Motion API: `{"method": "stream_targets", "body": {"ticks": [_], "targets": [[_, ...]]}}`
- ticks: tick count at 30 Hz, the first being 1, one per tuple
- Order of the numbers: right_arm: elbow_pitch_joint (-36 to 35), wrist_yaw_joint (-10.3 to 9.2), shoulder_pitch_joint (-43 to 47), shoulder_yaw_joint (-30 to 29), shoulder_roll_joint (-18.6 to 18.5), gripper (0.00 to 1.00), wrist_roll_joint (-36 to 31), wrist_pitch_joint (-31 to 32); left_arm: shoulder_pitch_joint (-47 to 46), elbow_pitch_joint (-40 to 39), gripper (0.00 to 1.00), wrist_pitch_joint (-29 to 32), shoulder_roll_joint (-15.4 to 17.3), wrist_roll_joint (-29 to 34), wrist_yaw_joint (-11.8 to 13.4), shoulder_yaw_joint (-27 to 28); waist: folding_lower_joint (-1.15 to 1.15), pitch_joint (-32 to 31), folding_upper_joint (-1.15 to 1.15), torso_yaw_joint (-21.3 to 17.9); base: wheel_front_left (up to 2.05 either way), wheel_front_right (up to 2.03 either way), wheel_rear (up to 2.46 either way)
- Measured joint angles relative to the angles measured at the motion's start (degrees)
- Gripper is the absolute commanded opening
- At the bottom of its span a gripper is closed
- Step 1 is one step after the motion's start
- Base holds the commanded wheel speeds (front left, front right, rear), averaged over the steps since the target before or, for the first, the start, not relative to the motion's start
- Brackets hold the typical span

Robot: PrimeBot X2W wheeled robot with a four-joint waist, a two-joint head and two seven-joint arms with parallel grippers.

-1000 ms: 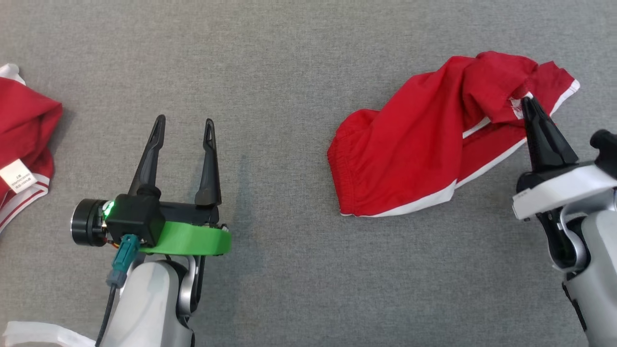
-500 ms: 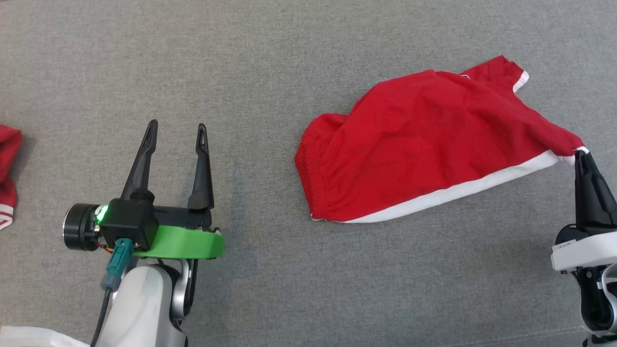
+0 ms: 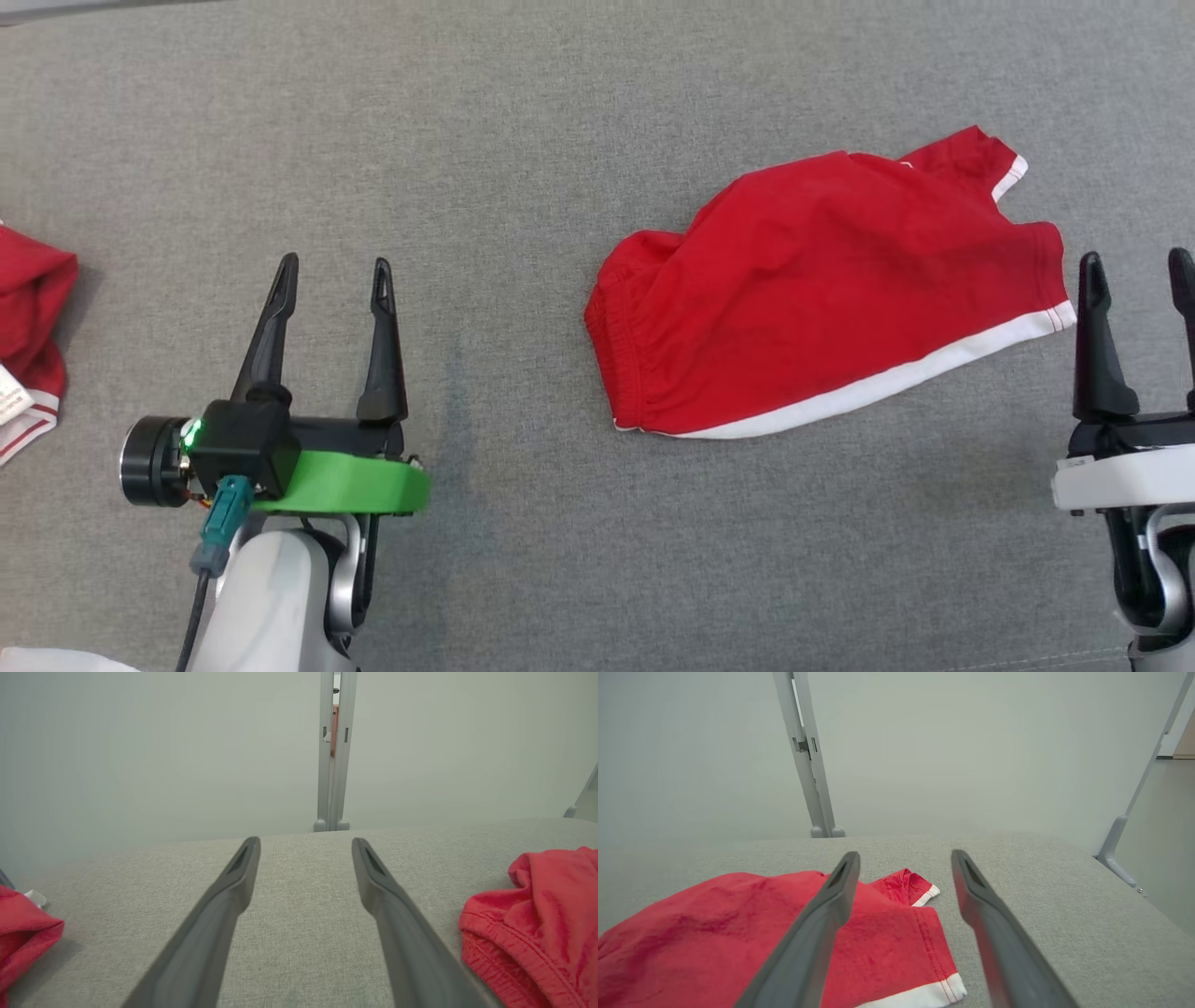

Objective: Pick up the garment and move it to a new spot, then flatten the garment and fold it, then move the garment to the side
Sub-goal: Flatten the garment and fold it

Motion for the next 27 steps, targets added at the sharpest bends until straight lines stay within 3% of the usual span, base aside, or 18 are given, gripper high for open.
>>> {"method": "stream_targets", "body": {"ticks": [8,27], "targets": [[-2.3,0.00,2.7,5.5,1.3,1.00,-1.7,0.5,3.9,0.1,1.00,0.0,0.0,-0.5,0.2,0.7,0.00,-3.8,0.00,1.0,0.00,0.00,0.00],[-3.9,0.00,6.3,5.7,3.1,1.00,-1.7,1.7,7.6,0.5,1.00,0.0,0.2,-1.2,0.3,0.3,0.00,-8.4,0.00,1.8,0.00,0.00,0.00]]}}
